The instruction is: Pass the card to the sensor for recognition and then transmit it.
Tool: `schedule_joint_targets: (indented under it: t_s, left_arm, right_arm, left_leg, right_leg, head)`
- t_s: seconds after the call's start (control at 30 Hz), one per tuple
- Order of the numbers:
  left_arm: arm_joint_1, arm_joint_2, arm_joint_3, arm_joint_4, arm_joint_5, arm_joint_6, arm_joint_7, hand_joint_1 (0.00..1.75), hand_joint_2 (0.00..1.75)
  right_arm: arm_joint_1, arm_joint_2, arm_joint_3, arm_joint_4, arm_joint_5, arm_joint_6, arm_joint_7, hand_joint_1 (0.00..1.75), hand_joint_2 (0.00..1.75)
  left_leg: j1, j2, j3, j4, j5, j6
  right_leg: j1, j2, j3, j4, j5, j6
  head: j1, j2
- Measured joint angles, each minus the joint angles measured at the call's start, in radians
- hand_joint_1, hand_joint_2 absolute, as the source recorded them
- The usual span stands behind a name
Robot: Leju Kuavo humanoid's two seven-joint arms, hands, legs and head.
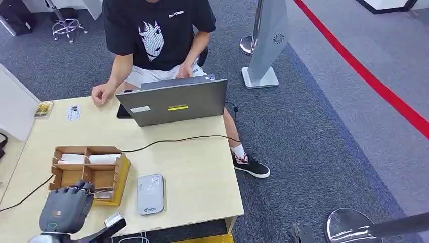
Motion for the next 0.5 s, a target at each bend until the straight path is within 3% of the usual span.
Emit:
schedule_joint_targets:
  t_s: [0.2,0.5]
  left_arm:
    - [-0.206,0.041,0.048,-0.089,0.031,-0.131,0.033,1.75,1.75]
    - [-0.394,0.088,0.071,-0.089,0.027,-0.208,0.075,1.75,1.75]
  right_arm:
    - [-0.008,0.0,-0.008,0.014,0.066,-0.003,0.0,0.0,1.75]
    - [-0.041,-0.007,-0.041,0.084,0.136,-0.001,-0.05,0.0,1.75]
  left_leg:
    - [0.002,-0.003,-0.001,0.0,0.003,-0.003]
    - [0.002,-0.002,-0.001,0.0,0.003,-0.004]
  right_leg:
    - [0.002,-0.003,0.001,0.001,0.002,-0.002]
    - [0.003,-0.001,0.0,0.001,0.002,-0.003]
  head:
    - [0.0,0.0]
    - [0.001,0.0]
